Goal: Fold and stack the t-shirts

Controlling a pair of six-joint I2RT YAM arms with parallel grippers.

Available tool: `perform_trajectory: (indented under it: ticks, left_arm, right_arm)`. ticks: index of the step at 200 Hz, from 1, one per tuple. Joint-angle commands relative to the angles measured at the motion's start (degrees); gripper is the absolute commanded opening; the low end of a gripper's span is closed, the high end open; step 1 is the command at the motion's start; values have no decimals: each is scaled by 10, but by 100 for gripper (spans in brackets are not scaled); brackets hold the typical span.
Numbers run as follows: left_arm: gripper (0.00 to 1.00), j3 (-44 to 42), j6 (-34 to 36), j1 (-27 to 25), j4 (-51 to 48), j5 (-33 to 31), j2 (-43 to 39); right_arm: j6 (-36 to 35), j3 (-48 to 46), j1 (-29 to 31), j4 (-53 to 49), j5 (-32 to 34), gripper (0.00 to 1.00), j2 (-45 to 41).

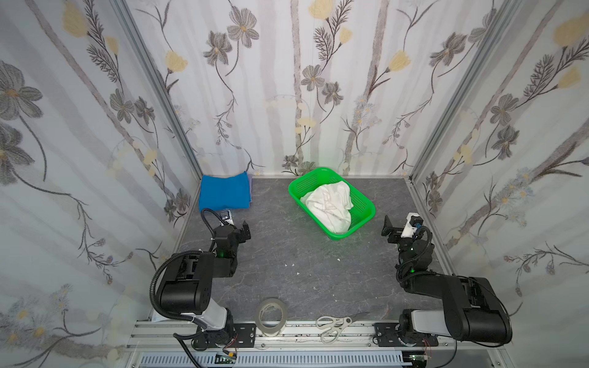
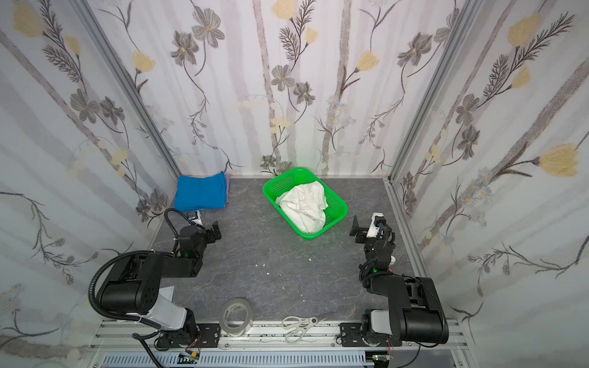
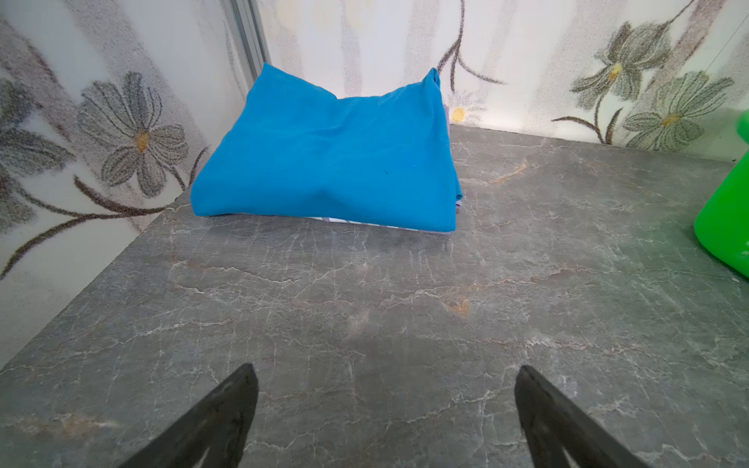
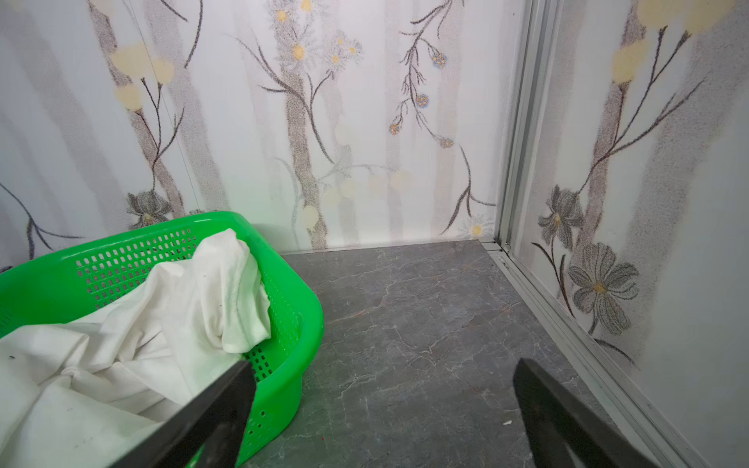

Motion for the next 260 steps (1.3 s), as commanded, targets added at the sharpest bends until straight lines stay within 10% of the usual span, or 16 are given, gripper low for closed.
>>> perform_trajectory:
  ticks: [1,153,222,260]
  left_arm:
    - [100,0,0,0,7,-1,2]
    - [100,1,0,-1,8,-11,0]
    - [100,179,-124,-64,-428,-275,-101]
    - [100,252,-259,-100,-637,-279,-148]
  right_arm:
    - [-6,2,1,11,-3,100,3]
    - [-7,3,1,11,-2,100,3]
    - [-6,4,1,8,-2,100,3]
    - [-5,3,0,11,-2,100,2]
